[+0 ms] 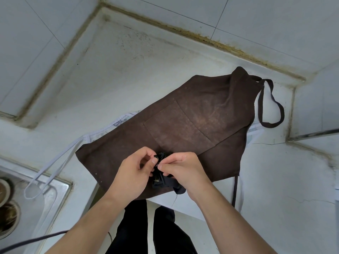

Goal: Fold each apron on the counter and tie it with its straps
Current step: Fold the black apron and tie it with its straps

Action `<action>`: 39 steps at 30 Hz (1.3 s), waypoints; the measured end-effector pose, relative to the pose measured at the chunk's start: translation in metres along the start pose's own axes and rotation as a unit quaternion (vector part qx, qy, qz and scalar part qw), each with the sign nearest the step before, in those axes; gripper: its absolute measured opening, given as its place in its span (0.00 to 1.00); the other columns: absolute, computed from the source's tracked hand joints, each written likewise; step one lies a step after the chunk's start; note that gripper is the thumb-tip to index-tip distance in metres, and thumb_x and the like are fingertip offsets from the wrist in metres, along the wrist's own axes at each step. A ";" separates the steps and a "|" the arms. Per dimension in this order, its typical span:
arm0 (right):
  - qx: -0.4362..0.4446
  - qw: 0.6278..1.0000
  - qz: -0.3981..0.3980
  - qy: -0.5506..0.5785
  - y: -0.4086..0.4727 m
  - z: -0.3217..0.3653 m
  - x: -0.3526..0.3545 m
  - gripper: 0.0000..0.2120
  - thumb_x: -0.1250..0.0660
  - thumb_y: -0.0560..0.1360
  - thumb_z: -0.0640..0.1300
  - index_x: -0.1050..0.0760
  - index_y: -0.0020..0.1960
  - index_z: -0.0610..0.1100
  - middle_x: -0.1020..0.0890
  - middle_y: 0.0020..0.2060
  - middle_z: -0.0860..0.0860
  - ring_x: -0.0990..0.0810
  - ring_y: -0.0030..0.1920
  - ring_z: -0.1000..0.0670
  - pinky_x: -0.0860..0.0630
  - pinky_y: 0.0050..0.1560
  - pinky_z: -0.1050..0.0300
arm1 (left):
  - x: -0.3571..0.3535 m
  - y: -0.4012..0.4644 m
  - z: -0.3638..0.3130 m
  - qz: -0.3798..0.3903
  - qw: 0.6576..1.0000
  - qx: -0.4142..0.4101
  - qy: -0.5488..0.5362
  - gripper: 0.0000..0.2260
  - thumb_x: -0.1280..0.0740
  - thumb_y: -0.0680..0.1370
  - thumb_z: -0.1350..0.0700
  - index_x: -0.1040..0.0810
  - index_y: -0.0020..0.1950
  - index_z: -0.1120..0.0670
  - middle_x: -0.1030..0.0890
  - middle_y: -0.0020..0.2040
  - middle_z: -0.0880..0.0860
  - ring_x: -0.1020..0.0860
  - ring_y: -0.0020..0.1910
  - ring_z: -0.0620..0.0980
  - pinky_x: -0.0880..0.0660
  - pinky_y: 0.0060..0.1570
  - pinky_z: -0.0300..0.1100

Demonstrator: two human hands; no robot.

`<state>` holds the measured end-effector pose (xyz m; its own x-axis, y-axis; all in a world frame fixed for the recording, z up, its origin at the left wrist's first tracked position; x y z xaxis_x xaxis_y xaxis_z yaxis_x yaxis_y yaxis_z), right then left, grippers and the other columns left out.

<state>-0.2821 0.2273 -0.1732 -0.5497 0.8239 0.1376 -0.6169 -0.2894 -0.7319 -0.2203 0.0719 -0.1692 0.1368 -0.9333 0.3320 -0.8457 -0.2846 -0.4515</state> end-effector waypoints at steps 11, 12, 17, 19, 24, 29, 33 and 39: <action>0.093 0.992 -0.044 -0.071 0.000 0.004 -0.001 0.03 0.20 0.72 0.44 0.13 0.42 0.51 0.13 0.36 0.55 0.14 0.40 0.55 0.15 0.47 0.56 | 0.002 -0.001 -0.005 0.017 0.999 -0.024 0.012 0.06 0.31 0.83 0.59 0.19 0.49 0.49 0.17 0.42 0.48 0.18 0.44 0.49 0.18 0.51 0.49; 0.110 0.988 -0.055 -0.090 0.000 0.006 0.000 0.05 0.19 0.71 0.44 0.14 0.41 0.51 0.14 0.35 0.56 0.15 0.39 0.56 0.17 0.43 0.60 | 0.002 -0.001 -0.006 0.020 0.999 -0.030 0.020 0.06 0.31 0.83 0.59 0.19 0.49 0.48 0.17 0.43 0.48 0.18 0.45 0.49 0.18 0.52 0.48; 0.231 0.947 -0.092 -0.204 -0.004 0.017 -0.002 0.07 0.21 0.72 0.46 0.19 0.44 0.53 0.19 0.42 0.59 0.19 0.42 0.54 0.19 0.41 0.59 | 0.001 -0.004 -0.014 0.021 0.997 -0.055 0.042 0.09 0.30 0.82 0.61 0.18 0.46 0.47 0.17 0.44 0.47 0.19 0.48 0.49 0.23 0.50 0.43; 0.272 0.928 -0.098 -0.236 -0.007 0.020 -0.005 0.06 0.24 0.73 0.47 0.20 0.46 0.54 0.21 0.42 0.60 0.20 0.42 0.53 0.19 0.41 0.54 | 0.000 -0.004 -0.014 0.019 0.997 -0.059 0.046 0.09 0.30 0.81 0.61 0.18 0.47 0.46 0.18 0.45 0.47 0.19 0.48 0.50 0.23 0.50 0.44; 0.296 0.909 -0.102 -0.275 -0.008 0.020 -0.011 0.05 0.30 0.75 0.48 0.26 0.45 0.54 0.24 0.39 0.59 0.23 0.41 0.53 0.21 0.39 0.51 | 0.002 -0.008 -0.017 0.003 0.994 -0.090 0.065 0.09 0.29 0.81 0.59 0.18 0.48 0.44 0.18 0.47 0.45 0.18 0.51 0.50 0.21 0.51 0.44; 0.294 0.915 -0.097 -0.260 -0.009 0.021 -0.013 0.07 0.32 0.76 0.44 0.30 0.43 0.52 0.26 0.37 0.56 0.26 0.38 0.51 0.23 0.38 0.50 | 0.000 -0.012 -0.021 -0.009 0.989 -0.119 0.086 0.08 0.29 0.82 0.58 0.18 0.51 0.43 0.18 0.48 0.43 0.18 0.51 0.49 0.20 0.50 0.45; 0.314 0.901 -0.116 -0.274 -0.013 0.023 -0.017 0.06 0.35 0.76 0.42 0.29 0.46 0.52 0.30 0.37 0.58 0.28 0.35 0.52 0.25 0.35 0.54 | -0.002 -0.012 -0.021 -0.025 0.991 -0.114 0.063 0.09 0.29 0.82 0.58 0.18 0.51 0.43 0.18 0.49 0.44 0.18 0.50 0.51 0.20 0.48 0.48; 0.324 0.906 -0.147 -0.232 -0.015 0.019 -0.016 0.05 0.33 0.75 0.40 0.26 0.43 0.48 0.32 0.36 0.60 0.29 0.33 0.54 0.33 0.32 0.68 | -0.002 -0.010 -0.017 -0.026 0.996 -0.076 0.031 0.07 0.29 0.82 0.57 0.17 0.49 0.44 0.17 0.48 0.46 0.18 0.50 0.50 0.20 0.49 0.47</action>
<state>-0.2747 0.2097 -0.1516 -0.3934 0.6618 0.6381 -0.8932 -0.4396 -0.0947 -0.2206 0.0801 -0.1510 0.1534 -0.9014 0.4049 -0.9070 -0.2910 -0.3042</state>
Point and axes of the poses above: each hand's wrist, its own y-axis towards the middle knuckle, its own x-axis out of the back of the hand, z = x × y, the point moved 7 cm from there along y, towards the middle knuckle
